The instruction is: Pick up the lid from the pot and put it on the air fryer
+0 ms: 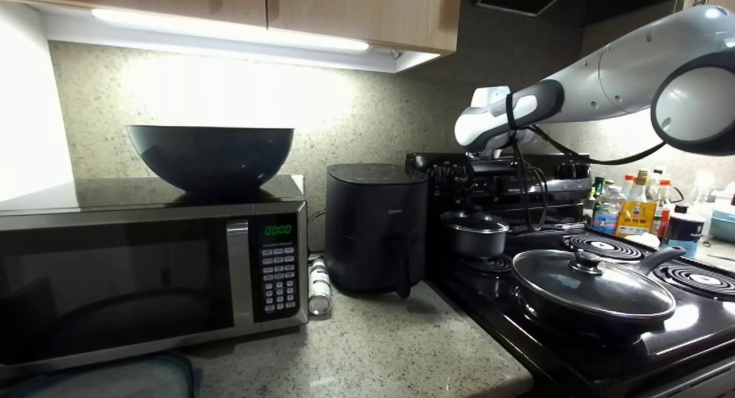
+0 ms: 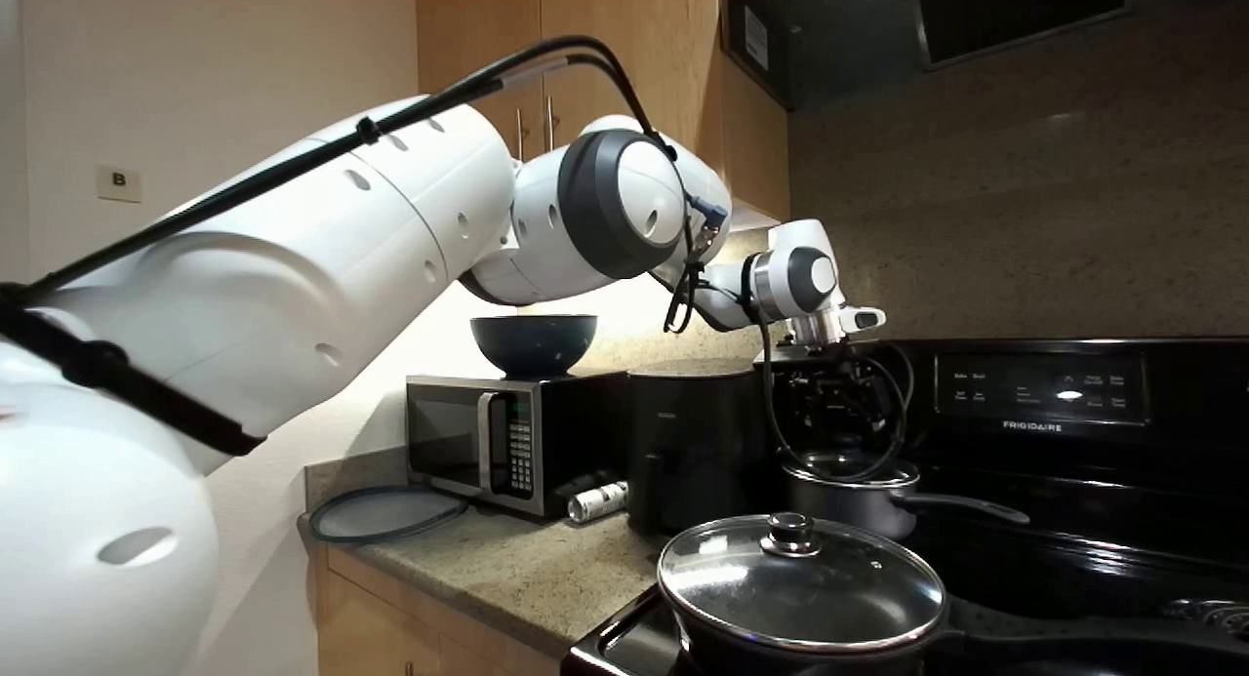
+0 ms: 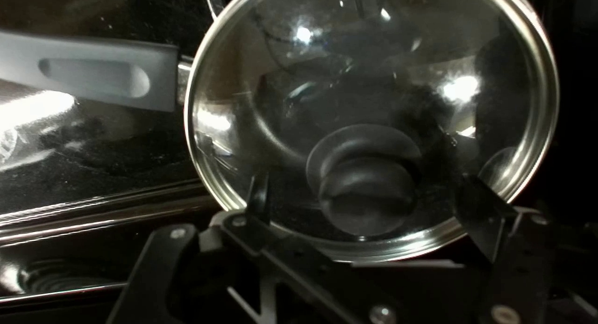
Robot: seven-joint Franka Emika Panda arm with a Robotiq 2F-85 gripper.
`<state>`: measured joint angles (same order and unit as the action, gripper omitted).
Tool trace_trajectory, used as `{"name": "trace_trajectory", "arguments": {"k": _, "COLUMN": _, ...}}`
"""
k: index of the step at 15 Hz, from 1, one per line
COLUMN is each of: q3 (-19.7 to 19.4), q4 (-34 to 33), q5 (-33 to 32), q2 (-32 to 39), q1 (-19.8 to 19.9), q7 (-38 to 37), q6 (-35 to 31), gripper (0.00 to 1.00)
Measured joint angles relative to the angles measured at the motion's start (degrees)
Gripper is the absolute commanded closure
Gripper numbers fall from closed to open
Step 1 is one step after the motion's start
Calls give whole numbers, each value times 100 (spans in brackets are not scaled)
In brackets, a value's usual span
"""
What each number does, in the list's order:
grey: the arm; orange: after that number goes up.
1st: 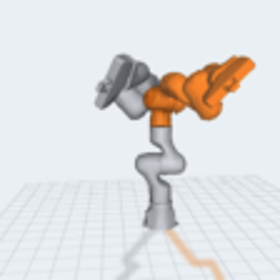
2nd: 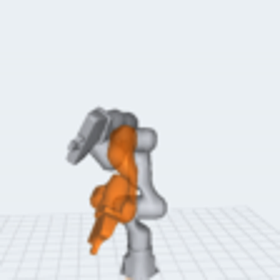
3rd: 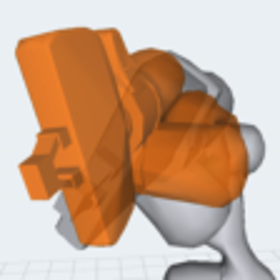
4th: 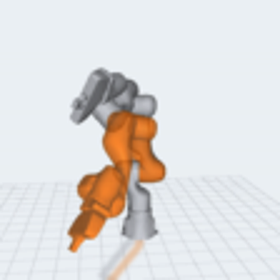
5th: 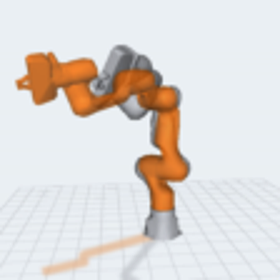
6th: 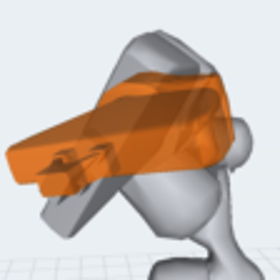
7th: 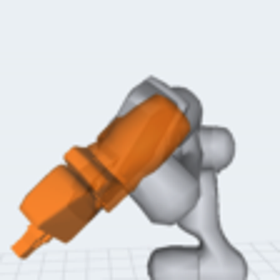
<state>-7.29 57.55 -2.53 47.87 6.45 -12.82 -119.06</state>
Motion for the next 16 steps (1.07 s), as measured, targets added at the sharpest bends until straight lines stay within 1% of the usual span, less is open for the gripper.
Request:
{"name": "trace_trajectory", "arguments": {"k": 4, "q3": 14, "q4": 0, "q5": 0, "q2": 46, "q1": 0, "q7": 0, "q6": -121, "gripper": 0}}
{"name": "trace_trajectory", "arguments": {"k": 5, "q3": 16, "q4": -4, "q5": 0, "q2": 64, "q1": 0, "q7": 1, "q6": -127, "gripper": 25}}
{"name": "trace_trajectory", "arguments": {"k": 6, "q3": 16, "q4": -11, "q5": 0, "q2": 84, "q1": 0, "q7": 2, "q6": -127, "gripper": 26}}
{"name": "trace_trajectory", "arguments": {"k": 7, "q3": 16, "q4": -28, "q5": 0, "q2": 109, "q1": 1, "q7": 2, "q6": -127, "gripper": 32}}
{"name": "trace_trajectory", "arguments": {"k": 10, "q3": 36, "q4": -87, "q5": 0, "q2": 152, "q1": -2, "q7": 5, "q6": -203, "gripper": 53}}
{"name": "trace_trajectory", "arguments": {"k": 13, "q3": 30, "q4": -133, "q5": -1, "q2": 153, "q1": 5, "q7": 5, "q6": -255, "gripper": 70}}
{"name": "trace_trajectory", "arguments": {"k": 16, "q3": 26, "q4": -169, "q5": 0, "q2": 154, "q1": 11, "q7": 5, "q6": -261, "gripper": 77}}
